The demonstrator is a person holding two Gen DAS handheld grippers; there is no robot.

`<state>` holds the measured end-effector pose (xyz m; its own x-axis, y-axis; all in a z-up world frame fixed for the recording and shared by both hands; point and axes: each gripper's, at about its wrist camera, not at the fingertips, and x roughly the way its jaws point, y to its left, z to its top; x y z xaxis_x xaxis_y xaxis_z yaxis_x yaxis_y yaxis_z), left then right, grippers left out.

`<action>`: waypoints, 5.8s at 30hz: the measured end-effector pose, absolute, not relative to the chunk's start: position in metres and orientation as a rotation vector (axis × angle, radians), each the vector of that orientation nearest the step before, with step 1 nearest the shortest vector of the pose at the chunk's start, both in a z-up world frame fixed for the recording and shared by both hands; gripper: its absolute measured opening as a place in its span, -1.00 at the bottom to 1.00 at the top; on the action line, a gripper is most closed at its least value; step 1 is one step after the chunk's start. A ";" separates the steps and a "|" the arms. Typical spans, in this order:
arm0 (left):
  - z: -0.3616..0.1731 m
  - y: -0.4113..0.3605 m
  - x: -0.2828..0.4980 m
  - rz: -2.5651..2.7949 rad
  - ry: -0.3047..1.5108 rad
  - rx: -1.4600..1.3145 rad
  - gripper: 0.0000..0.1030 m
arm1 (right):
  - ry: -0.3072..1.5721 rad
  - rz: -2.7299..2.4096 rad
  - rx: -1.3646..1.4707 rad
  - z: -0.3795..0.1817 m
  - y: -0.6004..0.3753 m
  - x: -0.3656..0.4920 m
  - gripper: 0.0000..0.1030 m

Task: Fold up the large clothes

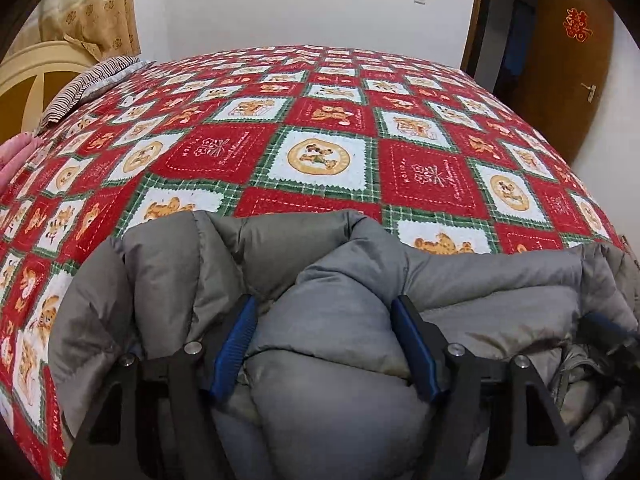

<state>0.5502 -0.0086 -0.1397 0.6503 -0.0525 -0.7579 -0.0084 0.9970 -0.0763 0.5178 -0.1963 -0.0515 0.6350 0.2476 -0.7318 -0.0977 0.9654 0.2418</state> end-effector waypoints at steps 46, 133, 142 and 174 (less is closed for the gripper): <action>-0.001 0.147 0.223 -0.424 0.742 -0.088 0.59 | 0.492 0.015 0.092 0.100 -0.279 0.122 0.15; -0.145 0.180 0.074 -0.555 1.020 -0.315 0.15 | 0.792 0.182 0.383 -0.061 -0.276 -0.006 0.62; -0.148 0.189 0.084 -0.593 0.977 -0.433 0.16 | 0.913 0.227 0.290 -0.092 -0.253 0.033 0.21; -0.008 0.184 0.033 -0.879 0.669 -0.544 -0.57 | 0.637 0.438 0.580 0.017 -0.279 -0.026 -0.80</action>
